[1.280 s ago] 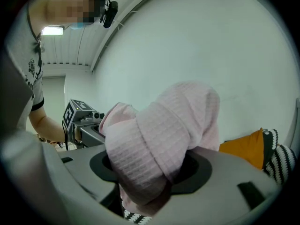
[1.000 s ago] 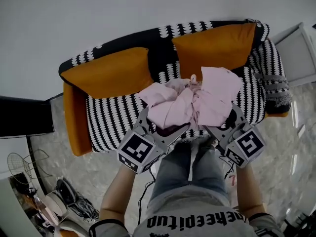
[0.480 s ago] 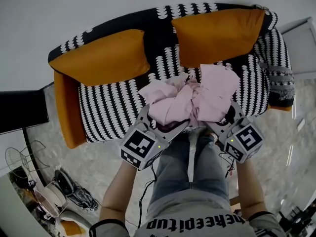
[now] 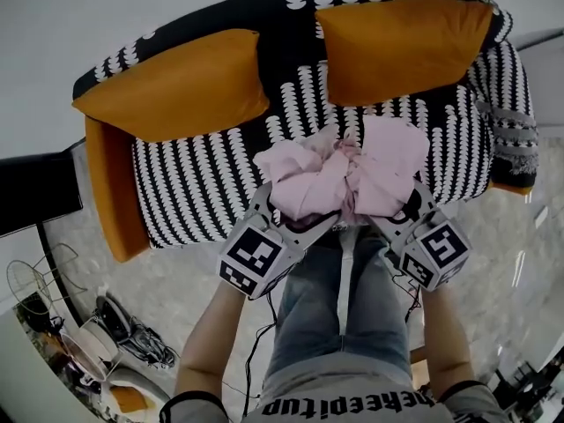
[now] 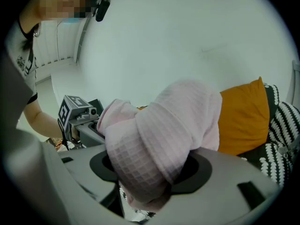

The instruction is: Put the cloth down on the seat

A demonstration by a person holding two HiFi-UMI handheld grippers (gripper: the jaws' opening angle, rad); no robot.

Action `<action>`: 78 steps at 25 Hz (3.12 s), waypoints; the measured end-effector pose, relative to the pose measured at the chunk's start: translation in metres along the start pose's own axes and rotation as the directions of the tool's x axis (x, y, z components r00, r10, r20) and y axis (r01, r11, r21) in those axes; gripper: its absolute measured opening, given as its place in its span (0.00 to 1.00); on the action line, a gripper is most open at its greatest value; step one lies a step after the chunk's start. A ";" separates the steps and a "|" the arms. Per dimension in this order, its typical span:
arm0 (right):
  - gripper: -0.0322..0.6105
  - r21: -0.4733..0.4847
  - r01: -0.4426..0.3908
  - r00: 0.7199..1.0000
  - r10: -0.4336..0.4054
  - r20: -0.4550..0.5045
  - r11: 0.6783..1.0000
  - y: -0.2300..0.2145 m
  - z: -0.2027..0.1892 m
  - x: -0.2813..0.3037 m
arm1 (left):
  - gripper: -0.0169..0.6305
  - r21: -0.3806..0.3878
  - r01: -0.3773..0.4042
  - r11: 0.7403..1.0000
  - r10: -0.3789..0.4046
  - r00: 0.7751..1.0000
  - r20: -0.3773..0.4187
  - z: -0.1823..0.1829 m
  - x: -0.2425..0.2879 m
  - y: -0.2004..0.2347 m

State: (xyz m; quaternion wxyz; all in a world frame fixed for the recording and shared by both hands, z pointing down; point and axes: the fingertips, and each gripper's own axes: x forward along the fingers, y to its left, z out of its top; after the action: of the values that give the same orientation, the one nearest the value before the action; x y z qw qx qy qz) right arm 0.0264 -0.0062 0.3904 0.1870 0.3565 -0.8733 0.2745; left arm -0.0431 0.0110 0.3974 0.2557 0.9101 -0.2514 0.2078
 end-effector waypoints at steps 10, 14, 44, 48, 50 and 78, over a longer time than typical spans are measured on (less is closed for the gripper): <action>0.46 0.020 0.009 0.998 -0.007 -0.065 1.000 -0.016 -0.051 0.037 | 0.60 -0.067 0.001 0.998 -0.003 1.000 -0.029 -0.053 0.025 0.025; 0.46 0.025 0.004 0.996 -0.002 -0.087 1.000 -0.025 -0.066 0.049 | 0.60 -0.082 -0.006 0.997 0.003 0.999 -0.044 -0.068 0.037 0.033; 0.46 0.054 0.052 0.978 -0.040 -0.206 0.997 -0.065 -0.175 0.116 | 0.59 -0.170 -0.071 0.983 0.039 0.981 -0.188 -0.181 0.094 0.082; 0.46 0.058 0.060 0.975 -0.046 -0.218 0.996 -0.074 -0.178 0.125 | 0.59 -0.179 -0.087 0.980 0.050 0.978 -0.202 -0.185 0.102 0.092; 0.46 0.057 0.067 0.972 -0.052 -0.227 0.996 -0.076 -0.181 0.134 | 0.59 -0.175 -0.097 0.980 0.058 0.975 -0.216 -0.191 0.102 0.102; 0.39 -0.035 0.166 0.962 -0.170 -0.215 0.985 -0.097 -0.170 0.113 | 0.12 -0.128 -0.427 0.895 0.395 0.892 -0.218 -0.206 0.055 0.147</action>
State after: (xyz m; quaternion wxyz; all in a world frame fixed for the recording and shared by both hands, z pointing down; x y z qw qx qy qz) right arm 0.0425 -0.0181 0.6154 0.3067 0.3957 -0.8165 0.2878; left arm -0.1339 -0.0003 0.6400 0.3059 0.7869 -0.4307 0.3189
